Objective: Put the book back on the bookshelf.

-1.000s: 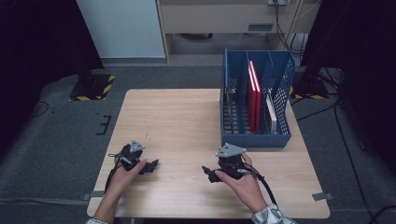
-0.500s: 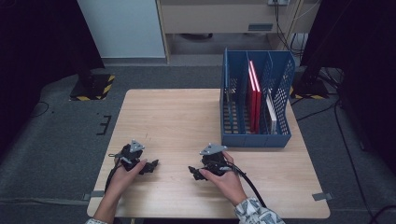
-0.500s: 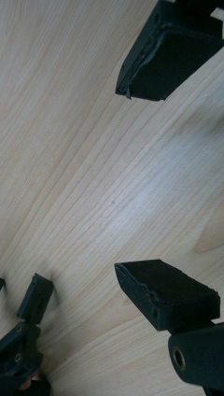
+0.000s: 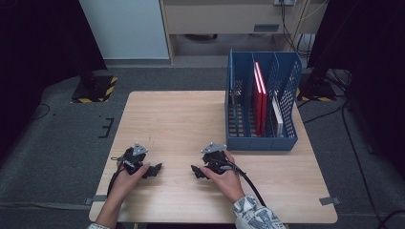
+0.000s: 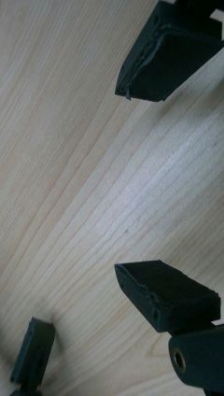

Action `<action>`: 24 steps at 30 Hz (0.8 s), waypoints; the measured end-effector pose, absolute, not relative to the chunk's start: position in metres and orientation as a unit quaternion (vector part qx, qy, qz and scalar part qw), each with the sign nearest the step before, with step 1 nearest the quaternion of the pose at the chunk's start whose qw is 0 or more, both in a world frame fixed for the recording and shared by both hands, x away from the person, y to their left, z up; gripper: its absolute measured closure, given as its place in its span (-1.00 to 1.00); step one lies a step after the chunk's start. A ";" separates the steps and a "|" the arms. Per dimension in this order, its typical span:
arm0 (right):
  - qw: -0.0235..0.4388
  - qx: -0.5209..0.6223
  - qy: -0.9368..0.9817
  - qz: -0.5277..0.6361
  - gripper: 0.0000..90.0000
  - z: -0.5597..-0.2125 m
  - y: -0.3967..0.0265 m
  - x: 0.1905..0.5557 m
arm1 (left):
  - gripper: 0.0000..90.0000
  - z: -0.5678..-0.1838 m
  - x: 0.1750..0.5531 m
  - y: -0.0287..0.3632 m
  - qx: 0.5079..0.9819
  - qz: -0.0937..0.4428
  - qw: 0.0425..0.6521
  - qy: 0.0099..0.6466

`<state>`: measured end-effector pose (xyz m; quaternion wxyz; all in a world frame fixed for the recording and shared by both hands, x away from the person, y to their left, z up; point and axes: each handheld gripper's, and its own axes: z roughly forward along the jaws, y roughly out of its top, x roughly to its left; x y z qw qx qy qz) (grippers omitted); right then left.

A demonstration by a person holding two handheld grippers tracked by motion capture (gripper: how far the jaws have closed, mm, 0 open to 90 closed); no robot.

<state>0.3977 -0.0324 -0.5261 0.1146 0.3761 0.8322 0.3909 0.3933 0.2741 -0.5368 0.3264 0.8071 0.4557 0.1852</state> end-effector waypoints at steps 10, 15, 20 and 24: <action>0.143 0.386 0.833 0.369 -0.73 -0.536 -0.033 0.401 | -1.00 -0.537 0.393 0.274 0.808 0.185 0.326 0.455; 0.155 0.388 0.833 0.363 -0.80 -0.538 -0.029 0.400 | -1.00 -0.537 0.393 0.274 0.808 0.185 0.327 0.455; 0.159 0.390 0.836 0.353 -0.87 -0.539 -0.027 0.401 | -1.00 -0.537 0.393 0.274 0.808 0.185 0.326 0.455; 0.159 0.389 0.836 0.352 -0.88 -0.539 -0.027 0.401 | -1.00 -0.537 0.393 0.274 0.808 0.185 0.326 0.455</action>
